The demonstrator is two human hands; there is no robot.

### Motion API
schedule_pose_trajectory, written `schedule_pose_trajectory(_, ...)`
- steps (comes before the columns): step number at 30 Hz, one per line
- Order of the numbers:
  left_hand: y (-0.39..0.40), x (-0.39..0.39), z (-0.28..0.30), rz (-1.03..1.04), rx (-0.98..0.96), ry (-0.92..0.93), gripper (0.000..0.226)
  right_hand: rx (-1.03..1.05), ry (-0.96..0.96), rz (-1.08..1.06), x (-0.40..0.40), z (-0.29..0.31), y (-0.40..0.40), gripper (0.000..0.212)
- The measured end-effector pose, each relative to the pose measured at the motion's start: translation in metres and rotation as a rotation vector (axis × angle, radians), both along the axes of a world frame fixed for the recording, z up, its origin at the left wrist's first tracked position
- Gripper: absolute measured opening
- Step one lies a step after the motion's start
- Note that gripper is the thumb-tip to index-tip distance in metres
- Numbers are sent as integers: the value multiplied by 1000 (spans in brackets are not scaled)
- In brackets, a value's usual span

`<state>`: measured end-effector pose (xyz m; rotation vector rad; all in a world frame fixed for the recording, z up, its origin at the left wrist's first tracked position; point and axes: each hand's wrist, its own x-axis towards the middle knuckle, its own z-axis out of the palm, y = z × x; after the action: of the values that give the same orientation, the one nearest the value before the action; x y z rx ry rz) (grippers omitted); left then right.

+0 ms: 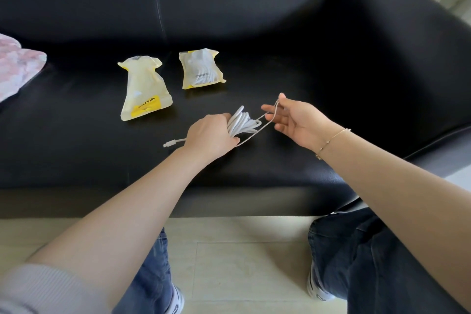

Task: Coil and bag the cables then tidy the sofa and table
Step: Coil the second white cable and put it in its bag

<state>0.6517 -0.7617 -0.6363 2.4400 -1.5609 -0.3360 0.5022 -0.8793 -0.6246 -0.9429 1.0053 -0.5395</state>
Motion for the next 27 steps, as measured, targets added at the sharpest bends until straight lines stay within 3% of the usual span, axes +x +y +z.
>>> schedule_pose_trajectory(4,4,-2,5,-81,-17,-77,38,-18,10,21,0,3,2,20)
schedule_pose_trajectory(7,3,-4,10,-101,45,-164,42,-71,-95,133,-2,13,7,20)
schedule_pose_trajectory(12,-4,-11,9,-26,108,-250,38,-368,-162,329,-4,39,20,22)
schedule_pose_trajectory(15,-9,-13,8,8,157,-279,38,-524,-108,394,-6,44,28,21)
schedule_pose_trajectory(19,-10,-15,8,31,160,-285,38,-566,-79,383,-7,47,29,21)
schedule_pose_trajectory(23,-7,-10,5,88,42,-132,43,-419,37,192,-9,40,16,17)
schedule_pose_trajectory(27,-2,-3,0,117,-60,-10,40,18,-21,-20,-13,27,-2,10)
